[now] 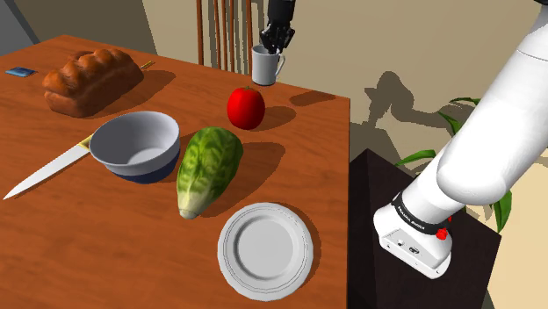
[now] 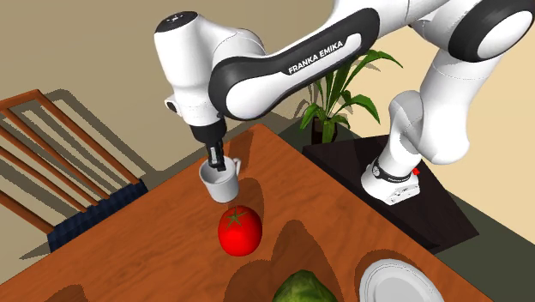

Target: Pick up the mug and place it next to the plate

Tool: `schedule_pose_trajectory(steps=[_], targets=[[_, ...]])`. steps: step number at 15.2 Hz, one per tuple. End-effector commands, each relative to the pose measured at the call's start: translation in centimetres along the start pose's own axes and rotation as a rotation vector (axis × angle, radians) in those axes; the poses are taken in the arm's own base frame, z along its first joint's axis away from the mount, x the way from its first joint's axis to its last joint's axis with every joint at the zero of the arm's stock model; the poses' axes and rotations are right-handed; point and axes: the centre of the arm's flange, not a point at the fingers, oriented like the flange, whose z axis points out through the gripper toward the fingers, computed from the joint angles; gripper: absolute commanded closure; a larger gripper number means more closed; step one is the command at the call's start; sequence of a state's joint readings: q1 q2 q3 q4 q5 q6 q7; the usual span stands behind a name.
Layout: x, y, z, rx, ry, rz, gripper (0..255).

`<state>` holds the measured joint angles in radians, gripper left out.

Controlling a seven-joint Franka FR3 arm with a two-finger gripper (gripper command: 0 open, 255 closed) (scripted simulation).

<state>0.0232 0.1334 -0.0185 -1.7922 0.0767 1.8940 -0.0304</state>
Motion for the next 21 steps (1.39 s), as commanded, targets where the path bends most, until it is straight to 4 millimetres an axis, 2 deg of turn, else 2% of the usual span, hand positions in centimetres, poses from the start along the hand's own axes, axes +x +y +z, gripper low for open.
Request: schedule_pose_trajectory(steps=[1,9,21], targets=[[-0.1,0.1,-1.2,0.0,0.0,0.0,255],[-0.2,-0.2,-5.3,0.0,0.0,0.0,255],[-5.6,-15.1,-4.1,0.0,0.0,0.0,255]])
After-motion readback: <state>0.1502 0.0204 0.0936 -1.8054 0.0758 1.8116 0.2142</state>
